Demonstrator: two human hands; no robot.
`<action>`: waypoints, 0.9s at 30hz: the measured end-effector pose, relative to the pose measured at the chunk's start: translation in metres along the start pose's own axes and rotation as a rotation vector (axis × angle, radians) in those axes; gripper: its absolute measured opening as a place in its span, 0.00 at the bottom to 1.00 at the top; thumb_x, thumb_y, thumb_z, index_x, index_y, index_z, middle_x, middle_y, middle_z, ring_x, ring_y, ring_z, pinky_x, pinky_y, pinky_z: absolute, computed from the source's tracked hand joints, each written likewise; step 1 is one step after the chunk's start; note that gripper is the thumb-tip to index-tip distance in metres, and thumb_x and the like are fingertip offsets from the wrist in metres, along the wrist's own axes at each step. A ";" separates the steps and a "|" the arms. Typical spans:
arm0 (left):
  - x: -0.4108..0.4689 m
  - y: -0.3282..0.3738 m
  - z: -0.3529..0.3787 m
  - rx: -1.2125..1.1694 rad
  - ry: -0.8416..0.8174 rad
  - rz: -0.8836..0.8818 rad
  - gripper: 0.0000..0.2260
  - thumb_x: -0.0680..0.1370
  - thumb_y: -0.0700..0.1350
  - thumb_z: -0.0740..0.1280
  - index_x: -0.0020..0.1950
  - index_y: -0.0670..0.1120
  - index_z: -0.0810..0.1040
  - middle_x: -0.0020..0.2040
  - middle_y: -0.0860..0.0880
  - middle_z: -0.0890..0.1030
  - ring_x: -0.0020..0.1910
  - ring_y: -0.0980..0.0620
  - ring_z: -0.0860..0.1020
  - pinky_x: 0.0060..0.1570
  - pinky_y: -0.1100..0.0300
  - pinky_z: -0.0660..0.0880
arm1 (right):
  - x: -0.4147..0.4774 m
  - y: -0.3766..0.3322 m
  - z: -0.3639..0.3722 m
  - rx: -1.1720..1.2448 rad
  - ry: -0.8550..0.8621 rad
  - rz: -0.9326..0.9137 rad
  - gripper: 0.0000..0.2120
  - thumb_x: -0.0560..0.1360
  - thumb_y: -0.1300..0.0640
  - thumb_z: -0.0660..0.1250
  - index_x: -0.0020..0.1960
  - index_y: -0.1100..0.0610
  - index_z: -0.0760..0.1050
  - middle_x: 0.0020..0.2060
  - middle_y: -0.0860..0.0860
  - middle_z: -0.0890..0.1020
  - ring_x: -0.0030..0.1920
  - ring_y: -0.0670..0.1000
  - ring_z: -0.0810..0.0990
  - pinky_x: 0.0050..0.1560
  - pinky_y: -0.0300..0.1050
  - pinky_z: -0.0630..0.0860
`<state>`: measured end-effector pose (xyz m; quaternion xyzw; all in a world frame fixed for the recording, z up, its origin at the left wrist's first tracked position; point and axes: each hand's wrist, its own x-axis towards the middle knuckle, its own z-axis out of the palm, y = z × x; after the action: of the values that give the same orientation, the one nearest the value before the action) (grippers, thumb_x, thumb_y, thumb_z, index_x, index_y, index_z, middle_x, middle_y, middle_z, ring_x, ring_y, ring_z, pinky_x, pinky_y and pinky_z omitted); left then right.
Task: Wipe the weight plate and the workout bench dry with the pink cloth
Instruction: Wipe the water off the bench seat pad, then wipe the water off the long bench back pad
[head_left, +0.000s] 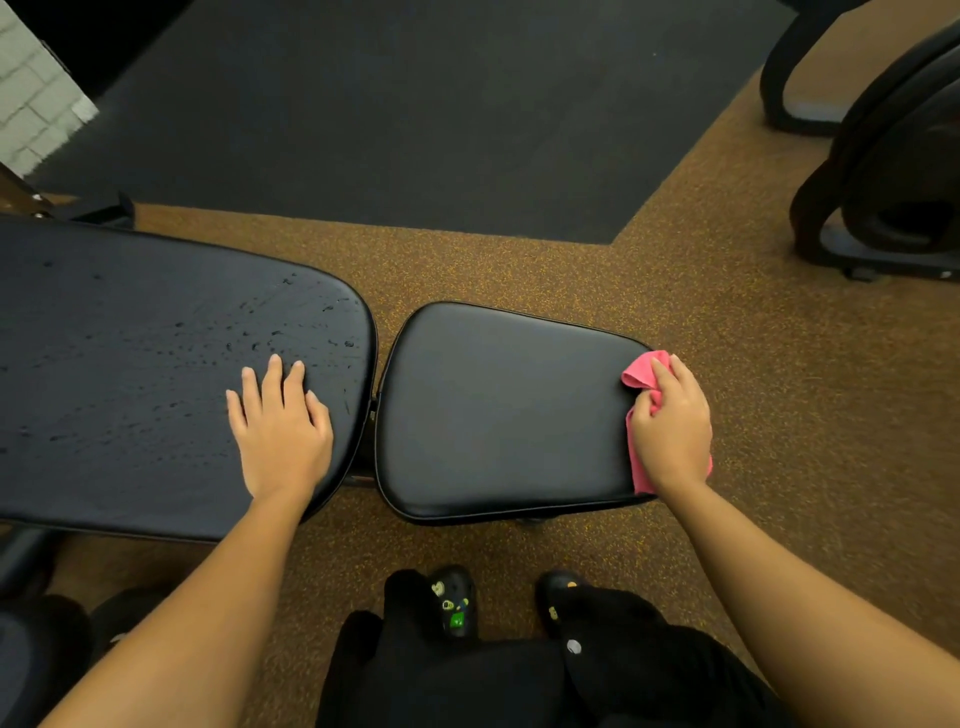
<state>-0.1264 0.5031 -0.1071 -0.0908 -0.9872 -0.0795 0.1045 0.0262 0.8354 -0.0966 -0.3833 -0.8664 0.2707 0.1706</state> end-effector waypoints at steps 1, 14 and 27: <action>0.000 0.000 0.000 0.000 -0.008 0.001 0.18 0.80 0.42 0.59 0.69 0.40 0.69 0.71 0.39 0.68 0.72 0.36 0.60 0.70 0.40 0.53 | 0.001 0.000 -0.001 0.007 -0.011 -0.003 0.21 0.75 0.65 0.60 0.68 0.63 0.70 0.70 0.58 0.69 0.71 0.57 0.65 0.71 0.49 0.58; -0.013 0.008 -0.037 -0.103 -0.114 0.024 0.20 0.81 0.45 0.57 0.73 0.42 0.63 0.76 0.39 0.57 0.75 0.38 0.52 0.72 0.46 0.46 | 0.001 -0.054 -0.035 0.258 0.037 -0.057 0.18 0.74 0.63 0.58 0.61 0.66 0.75 0.61 0.61 0.75 0.61 0.54 0.73 0.61 0.32 0.60; -0.068 0.021 -0.143 -0.934 -0.108 -0.256 0.09 0.80 0.41 0.59 0.52 0.49 0.78 0.42 0.56 0.80 0.45 0.56 0.80 0.47 0.63 0.75 | -0.102 -0.216 -0.007 0.802 -0.440 0.096 0.04 0.76 0.49 0.66 0.44 0.48 0.75 0.37 0.49 0.79 0.35 0.48 0.77 0.36 0.44 0.73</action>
<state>-0.0292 0.4872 0.0183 -0.0097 -0.8532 -0.5214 -0.0095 -0.0276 0.6394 0.0299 -0.2602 -0.6901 0.6671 0.1049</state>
